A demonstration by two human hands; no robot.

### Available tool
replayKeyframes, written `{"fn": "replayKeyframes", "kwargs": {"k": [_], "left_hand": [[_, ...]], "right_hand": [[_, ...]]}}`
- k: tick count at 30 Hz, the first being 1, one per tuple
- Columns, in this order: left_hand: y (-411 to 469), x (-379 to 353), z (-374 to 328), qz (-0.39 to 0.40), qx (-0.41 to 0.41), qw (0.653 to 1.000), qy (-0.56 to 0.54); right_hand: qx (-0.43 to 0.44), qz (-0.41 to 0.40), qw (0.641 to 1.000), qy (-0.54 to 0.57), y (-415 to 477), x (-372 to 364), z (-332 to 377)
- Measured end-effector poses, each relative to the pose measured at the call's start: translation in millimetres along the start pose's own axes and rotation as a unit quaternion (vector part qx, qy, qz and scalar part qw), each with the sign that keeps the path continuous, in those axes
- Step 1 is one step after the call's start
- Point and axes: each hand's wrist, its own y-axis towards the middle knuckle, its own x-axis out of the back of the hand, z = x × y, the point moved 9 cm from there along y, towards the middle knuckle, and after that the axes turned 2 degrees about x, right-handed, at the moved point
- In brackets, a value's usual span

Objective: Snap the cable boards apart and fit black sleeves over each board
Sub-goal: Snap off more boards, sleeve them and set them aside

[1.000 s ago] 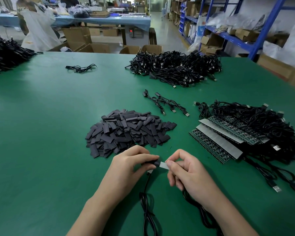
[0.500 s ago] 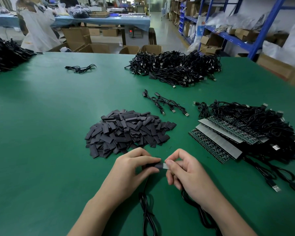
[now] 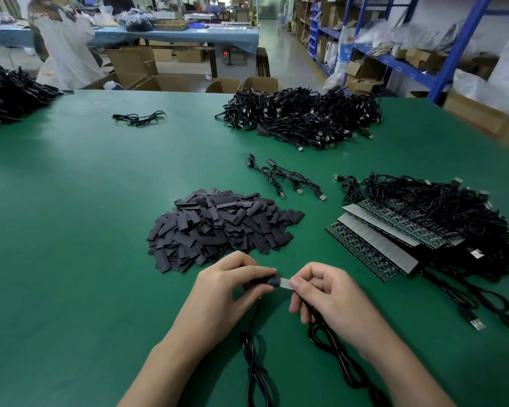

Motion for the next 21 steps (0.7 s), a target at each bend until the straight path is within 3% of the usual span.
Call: {"fn": "replayKeyframes", "kwargs": {"k": [21], "left_hand": [[-2.9, -11.0, -11.1, 0.041, -0.041, 0.998, -0.007]], "right_hand": [[-0.018, 0.027, 0.995, 0.089, -2.1, -13.5, 0.7]]}}
